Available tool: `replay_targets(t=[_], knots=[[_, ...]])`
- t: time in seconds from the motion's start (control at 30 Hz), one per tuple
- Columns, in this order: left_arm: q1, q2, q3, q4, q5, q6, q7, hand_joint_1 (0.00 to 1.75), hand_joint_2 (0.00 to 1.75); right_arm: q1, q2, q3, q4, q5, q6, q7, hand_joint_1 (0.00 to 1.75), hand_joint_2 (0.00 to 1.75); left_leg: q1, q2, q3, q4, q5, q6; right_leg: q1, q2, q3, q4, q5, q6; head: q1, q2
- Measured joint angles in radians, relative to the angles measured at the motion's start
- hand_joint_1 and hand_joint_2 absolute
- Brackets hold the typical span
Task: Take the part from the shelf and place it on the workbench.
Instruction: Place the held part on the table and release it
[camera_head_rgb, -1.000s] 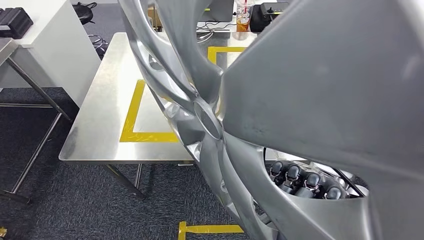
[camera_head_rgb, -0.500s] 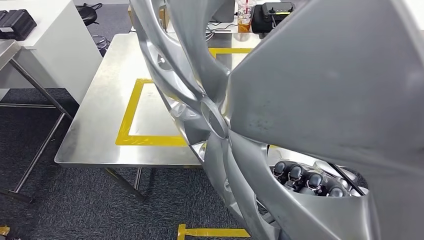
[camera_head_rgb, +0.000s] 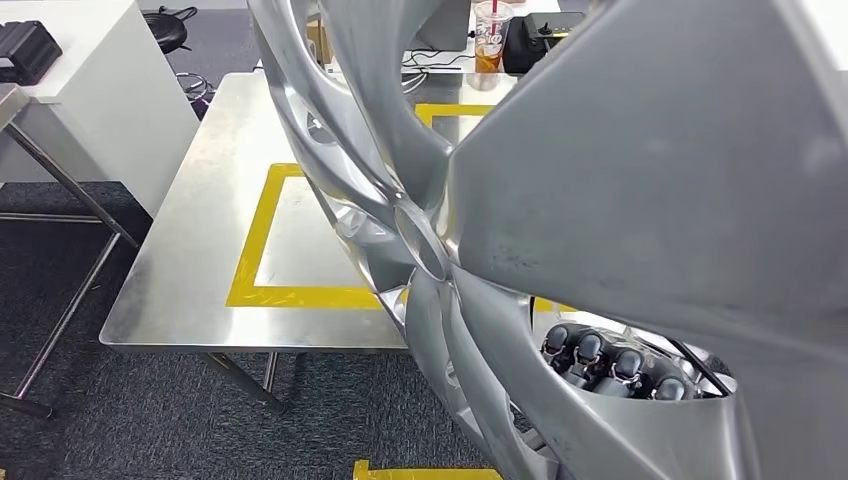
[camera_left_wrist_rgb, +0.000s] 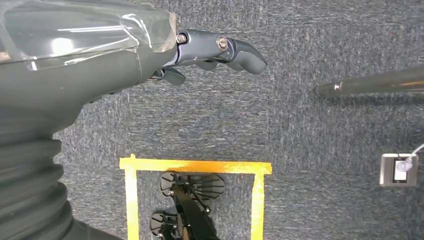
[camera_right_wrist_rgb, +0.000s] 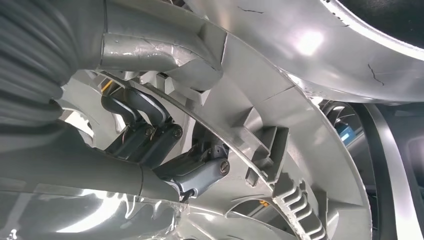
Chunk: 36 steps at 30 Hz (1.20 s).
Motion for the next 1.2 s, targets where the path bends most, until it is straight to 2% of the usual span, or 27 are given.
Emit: replay_targets(t=[0.03,0.07,0.13,0.17,0.2,0.23,0.3,0.33,0.37,0.43,0.5,0.53,0.57,0.63,0.67,0.7,0.73,0.77,0.8,0.87,0.9,0.97,1.03,1.07,1.17,1.2], knots=[[0.000,-0.001,0.000,0.000,0.004,-0.002,0.000,0.00,1.75,-0.001,0.000,0.000,0.000,0.001,0.000,0.000,1.71,1.75,0.002,0.000,0.008,-0.010,0.002,0.005,0.000,0.000,-0.009,0.020,-0.010,0.001,0.001,0.000],[-0.001,-0.003,0.000,0.000,0.008,-0.003,0.000,0.00,1.75,-0.002,-0.001,0.000,0.000,0.001,-0.001,0.000,1.71,1.75,0.004,0.000,0.014,-0.017,0.003,0.010,0.000,0.000,-0.032,0.066,-0.030,0.000,0.002,0.000],[-0.002,-0.006,0.000,0.000,0.013,-0.007,0.000,0.00,1.75,-0.003,-0.001,0.001,0.000,0.003,-0.002,0.000,1.71,1.75,0.002,-0.001,0.018,-0.019,0.000,0.015,-0.001,0.000,-0.109,0.202,-0.076,-0.003,0.002,0.000],[-0.003,-0.007,0.000,0.000,0.013,-0.008,0.000,0.00,1.75,-0.002,-0.002,0.002,0.000,0.004,-0.002,0.000,1.71,1.75,0.001,-0.001,0.019,-0.019,-0.003,0.017,-0.001,0.000,-0.147,0.260,-0.091,0.000,0.002,0.000],[-0.003,-0.007,0.000,0.000,0.013,-0.009,0.000,0.00,1.75,-0.002,-0.002,0.002,0.000,0.005,-0.002,0.001,1.71,1.75,0.000,-0.002,0.021,-0.019,-0.005,0.016,-0.002,0.000,-0.166,0.280,-0.087,0.006,0.002,0.000],[-0.003,-0.008,0.000,0.000,0.013,-0.010,0.000,0.00,1.75,-0.001,-0.003,0.002,0.000,0.006,-0.003,0.001,1.71,1.75,0.001,-0.004,0.024,-0.018,-0.008,0.015,-0.004,-0.001,-0.164,0.259,-0.066,0.016,0.002,0.000],[-0.003,-0.010,0.000,0.000,0.013,-0.011,0.000,0.00,1.75,-0.002,-0.004,0.003,0.001,0.007,-0.003,0.002,1.71,1.75,0.001,-0.008,0.031,-0.012,-0.017,0.008,-0.008,-0.001,-0.109,0.117,0.005,0.033,0.002,0.000],[-0.003,-0.010,0.000,0.000,0.014,-0.011,0.001,0.00,1.75,-0.003,-0.004,0.003,0.000,0.008,-0.003,0.002,1.71,1.75,-0.001,-0.010,0.031,-0.007,-0.023,0.003,-0.008,-0.002,-0.080,0.053,0.033,0.033,0.002,0.000],[-0.002,-0.010,0.000,0.000,0.014,-0.011,0.001,0.00,1.75,-0.003,-0.004,0.004,0.000,0.008,-0.004,0.002,1.71,1.75,-0.003,-0.011,0.031,-0.002,-0.028,-0.003,-0.008,-0.002,-0.062,0.013,0.049,0.027,0.002,0.000],[-0.001,-0.009,0.001,0.000,0.015,-0.012,0.001,0.00,1.75,-0.003,-0.004,0.006,0.000,0.010,-0.006,0.007,1.71,1.75,-0.006,-0.012,0.029,0.003,-0.034,-0.012,-0.004,-0.001,-0.053,-0.002,0.054,0.006,0.001,0.000],[0.000,-0.007,0.003,0.000,0.016,-0.013,0.001,0.00,1.75,-0.003,-0.003,0.007,-0.001,0.012,-0.009,0.016,1.71,1.75,-0.002,-0.011,0.028,0.008,-0.041,-0.020,-0.005,0.000,-0.051,-0.002,0.053,-0.008,0.001,0.000],[0.000,-0.005,0.005,0.000,0.017,-0.014,0.001,0.00,1.75,-0.003,-0.002,0.008,-0.002,0.015,-0.011,0.022,1.71,1.75,0.000,-0.010,0.020,0.026,-0.054,-0.026,-0.008,0.000,-0.047,-0.003,0.052,-0.013,0.000,0.000],[0.000,-0.004,0.006,0.000,0.017,-0.017,0.000,0.00,1.75,-0.003,0.000,0.009,-0.005,0.019,-0.014,0.030,1.71,1.75,0.003,-0.009,0.003,0.064,-0.076,-0.032,-0.011,-0.001,-0.044,-0.004,0.051,-0.018,-0.001,0.000],[0.001,-0.003,0.009,0.000,0.015,-0.022,-0.002,0.00,1.75,-0.002,0.006,0.008,-0.013,0.039,-0.021,0.054,1.71,1.75,0.007,-0.006,-0.063,0.195,-0.137,-0.042,-0.010,-0.002,-0.041,-0.004,0.048,-0.024,-0.003,0.000],[0.001,-0.004,0.010,0.000,0.012,-0.024,-0.003,0.00,1.75,0.000,0.008,0.006,-0.015,0.053,-0.028,0.072,1.71,1.75,0.009,-0.004,-0.098,0.260,-0.159,-0.045,-0.010,-0.001,-0.041,-0.004,0.047,-0.025,-0.003,0.000],[0.002,-0.006,0.010,0.000,0.010,-0.024,-0.005,0.00,1.75,0.003,0.010,0.002,-0.017,0.071,-0.036,0.091,1.71,1.75,0.010,-0.003,-0.120,0.297,-0.163,-0.046,-0.009,-0.001,-0.040,-0.004,0.046,-0.026,-0.003,0.000],[0.003,-0.008,0.012,0.001,0.008,-0.021,-0.006,0.00,1.75,0.007,0.011,-0.002,-0.017,0.092,-0.048,0.111,1.71,1.75,0.010,-0.002,-0.124,0.293,-0.148,-0.045,-0.008,-0.001,-0.038,-0.004,0.045,-0.026,-0.003,0.000],[0.003,-0.010,0.013,0.001,0.007,-0.018,-0.007,0.00,1.75,0.012,0.011,-0.009,-0.013,0.117,-0.064,0.128,1.71,1.75,0.010,-0.002,-0.106,0.248,-0.116,-0.041,-0.007,0.000,-0.036,-0.004,0.044,-0.026,-0.003,0.000],[0.003,-0.011,0.014,0.001,0.008,-0.015,-0.008,0.00,1.75,0.017,0.009,-0.017,-0.005,0.146,-0.085,0.141,1.71,1.75,0.010,-0.002,-0.071,0.173,-0.077,-0.036,-0.006,0.000,-0.034,-0.004,0.043,-0.025,-0.003,0.000],[0.000,-0.017,0.022,-0.003,0.016,-0.012,-0.004,0.00,1.75,0.024,0.002,-0.036,0.031,0.211,-0.138,0.155,1.71,1.75,0.005,-0.002,-0.011,0.047,-0.031,-0.024,-0.002,0.001,-0.031,-0.005,0.040,-0.020,-0.003,0.000],[-0.002,-0.021,0.029,-0.007,0.024,-0.013,0.002,0.00,1.75,0.026,-0.003,-0.046,0.060,0.239,-0.166,0.164,1.71,1.75,0.002,-0.002,0.003,0.018,-0.026,-0.019,0.000,0.001,-0.031,-0.005,0.039,-0.016,-0.003,0.000],[-0.007,-0.031,0.047,-0.019,0.044,-0.020,0.016,0.00,1.75,0.024,-0.018,-0.063,0.126,0.277,-0.208,0.195,1.71,1.75,-0.003,-0.002,0.007,0.008,-0.027,-0.010,0.001,0.001,-0.030,-0.009,0.040,-0.004,-0.002,0.000],[-0.008,-0.040,0.064,-0.033,0.060,-0.032,0.027,0.00,1.75,0.018,-0.037,-0.079,0.190,0.294,-0.227,0.229,1.71,1.75,0.000,-0.002,0.017,-0.004,-0.018,0.004,-0.001,0.000,-0.037,0.002,0.033,0.004,-0.002,0.000],[-0.010,-0.044,0.072,-0.039,0.065,-0.038,0.030,0.00,1.75,0.014,-0.048,-0.086,0.217,0.300,-0.233,0.244,1.71,1.75,0.001,-0.003,0.022,-0.010,-0.014,0.010,-0.001,0.000,-0.053,0.032,0.017,0.004,-0.001,0.000],[-0.011,-0.052,0.081,-0.049,0.079,-0.045,0.039,0.00,1.75,0.003,-0.077,-0.098,0.285,0.321,-0.258,0.298,1.71,1.75,0.000,-0.004,0.022,-0.014,-0.012,0.018,-0.002,0.000,-0.153,0.232,-0.060,-0.002,0.001,0.000],[-0.012,-0.054,0.082,-0.050,0.085,-0.045,0.044,0.00,1.75,-0.001,-0.087,-0.100,0.308,0.332,-0.267,0.323,1.71,1.75,-0.001,-0.005,0.023,-0.013,-0.013,0.019,-0.002,0.000,-0.180,0.279,-0.070,0.002,0.001,0.000]])
